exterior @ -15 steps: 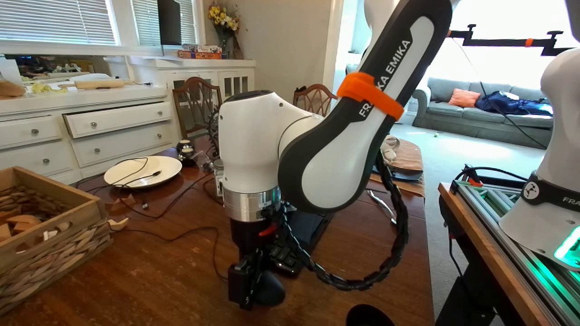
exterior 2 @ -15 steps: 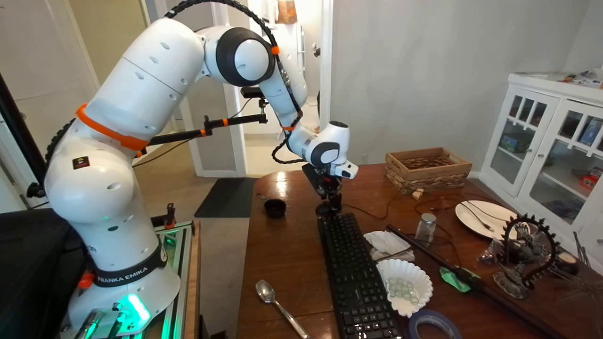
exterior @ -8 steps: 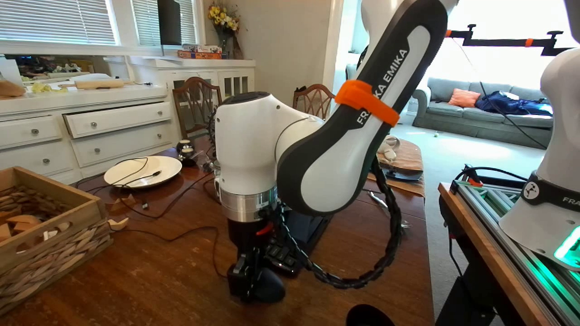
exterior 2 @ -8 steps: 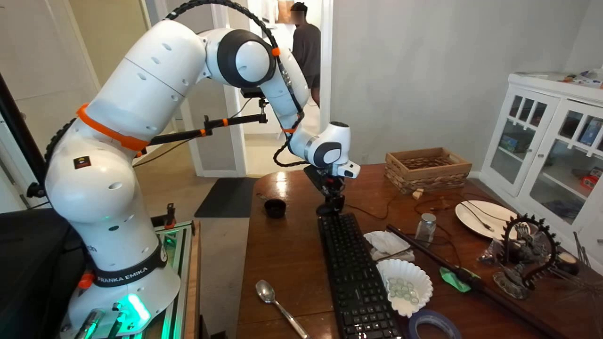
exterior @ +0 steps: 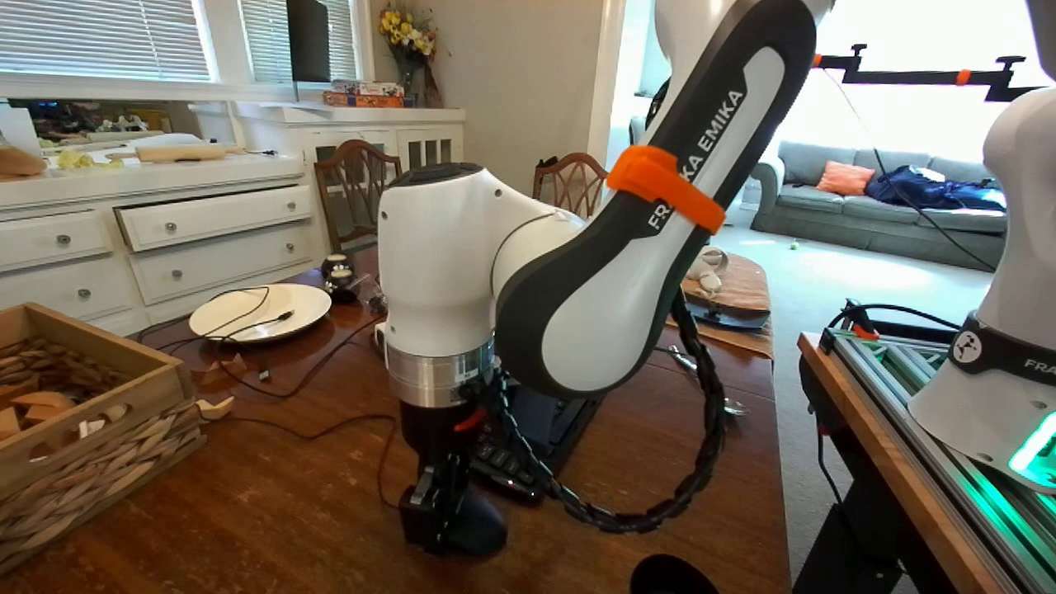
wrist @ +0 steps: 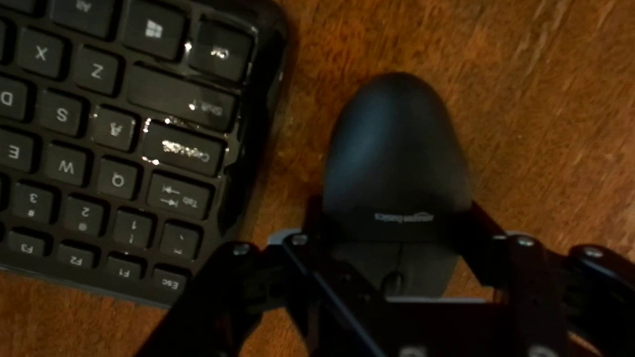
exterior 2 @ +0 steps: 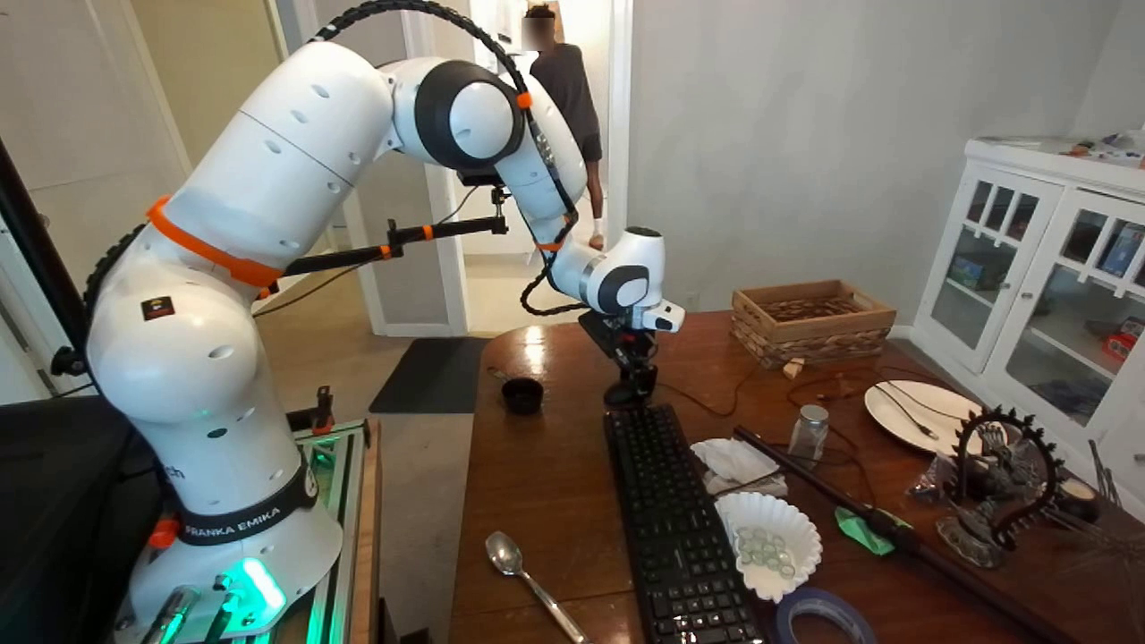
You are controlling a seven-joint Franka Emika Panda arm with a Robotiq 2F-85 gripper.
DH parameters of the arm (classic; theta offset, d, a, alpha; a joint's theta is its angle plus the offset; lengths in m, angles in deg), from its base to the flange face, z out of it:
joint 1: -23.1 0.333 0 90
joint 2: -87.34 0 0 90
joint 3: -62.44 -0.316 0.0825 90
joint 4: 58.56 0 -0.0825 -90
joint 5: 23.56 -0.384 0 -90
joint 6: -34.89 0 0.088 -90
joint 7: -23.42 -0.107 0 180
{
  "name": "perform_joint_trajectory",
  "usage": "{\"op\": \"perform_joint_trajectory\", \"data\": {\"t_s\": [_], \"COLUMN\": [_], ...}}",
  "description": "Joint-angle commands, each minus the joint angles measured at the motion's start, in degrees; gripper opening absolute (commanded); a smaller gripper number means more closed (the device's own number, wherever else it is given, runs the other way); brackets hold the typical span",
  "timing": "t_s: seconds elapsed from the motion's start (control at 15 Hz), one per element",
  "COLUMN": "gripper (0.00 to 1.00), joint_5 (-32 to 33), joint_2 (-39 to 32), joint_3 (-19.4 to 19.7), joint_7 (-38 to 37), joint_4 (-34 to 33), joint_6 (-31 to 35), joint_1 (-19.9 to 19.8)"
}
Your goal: Move the black mouse to the right side of the table.
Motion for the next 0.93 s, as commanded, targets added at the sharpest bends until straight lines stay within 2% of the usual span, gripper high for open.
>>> {"op": "perform_joint_trajectory", "data": {"t_s": [0.0, 0.33, 0.53, 0.87], "gripper": [0.42, 0.42, 0.42, 0.42], "joint_5": [0.1, 0.5, 1.4, 4.6], "joint_2": [3.6, 16.9, 26.4, 40.5], "joint_3": [-0.8, -1.3, -0.8, 1.2], "joint_7": [-0.3, -2.8, -4.2, -5.0], "joint_4": [1.8, 14.0, 22.5, 34.9], "joint_6": [-0.9, -0.2, 0.0, -0.6], "joint_1": [0.6, 1.9, 1.4, -4.0]}}
